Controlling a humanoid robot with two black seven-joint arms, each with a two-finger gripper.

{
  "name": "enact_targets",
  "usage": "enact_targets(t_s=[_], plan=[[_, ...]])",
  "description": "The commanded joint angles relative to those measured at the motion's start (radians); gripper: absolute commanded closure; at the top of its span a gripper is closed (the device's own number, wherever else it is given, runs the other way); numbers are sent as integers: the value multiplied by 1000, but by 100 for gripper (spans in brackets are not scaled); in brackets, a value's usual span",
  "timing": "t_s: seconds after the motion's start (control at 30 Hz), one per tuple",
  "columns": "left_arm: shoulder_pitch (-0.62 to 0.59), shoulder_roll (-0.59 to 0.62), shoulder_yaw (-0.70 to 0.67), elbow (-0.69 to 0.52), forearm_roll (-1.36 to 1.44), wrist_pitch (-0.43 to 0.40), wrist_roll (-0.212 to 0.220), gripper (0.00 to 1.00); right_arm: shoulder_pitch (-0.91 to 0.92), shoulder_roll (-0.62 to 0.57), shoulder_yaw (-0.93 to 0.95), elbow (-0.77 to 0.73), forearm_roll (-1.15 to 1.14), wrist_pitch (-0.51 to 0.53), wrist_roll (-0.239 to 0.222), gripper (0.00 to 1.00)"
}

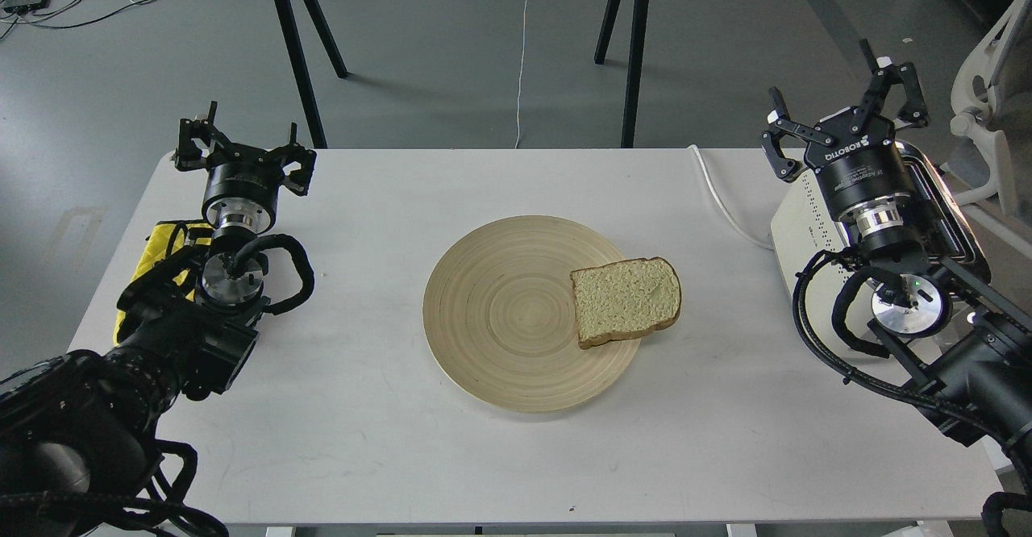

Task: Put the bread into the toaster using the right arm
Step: 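Move the right gripper from the toaster toward the bread slice on the plate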

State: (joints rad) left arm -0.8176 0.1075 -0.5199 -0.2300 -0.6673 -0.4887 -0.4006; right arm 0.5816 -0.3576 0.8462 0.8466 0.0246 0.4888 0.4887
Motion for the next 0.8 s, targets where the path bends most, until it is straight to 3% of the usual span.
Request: enact_targets(t_s=[0.0, 0.3, 0.53, 0.67, 0.77], plan=[[0, 0, 0, 0, -1, 0, -3, 0, 1, 6, -16, 2, -2, 0, 0, 1], [0, 0, 1, 0, 0, 0, -1, 0, 15, 5, -50, 34, -61, -34, 0, 1], [0, 0, 1, 0, 0, 0, -1, 0, 90, 0, -237, 150, -483, -554, -8, 1], [0, 0, 0, 0, 0, 0, -1, 0, 89, -6, -303, 201, -621, -732, -99, 1], [0, 0, 1, 0, 0, 0, -1, 0, 72, -24, -363, 230, -728, -844, -122, 1]])
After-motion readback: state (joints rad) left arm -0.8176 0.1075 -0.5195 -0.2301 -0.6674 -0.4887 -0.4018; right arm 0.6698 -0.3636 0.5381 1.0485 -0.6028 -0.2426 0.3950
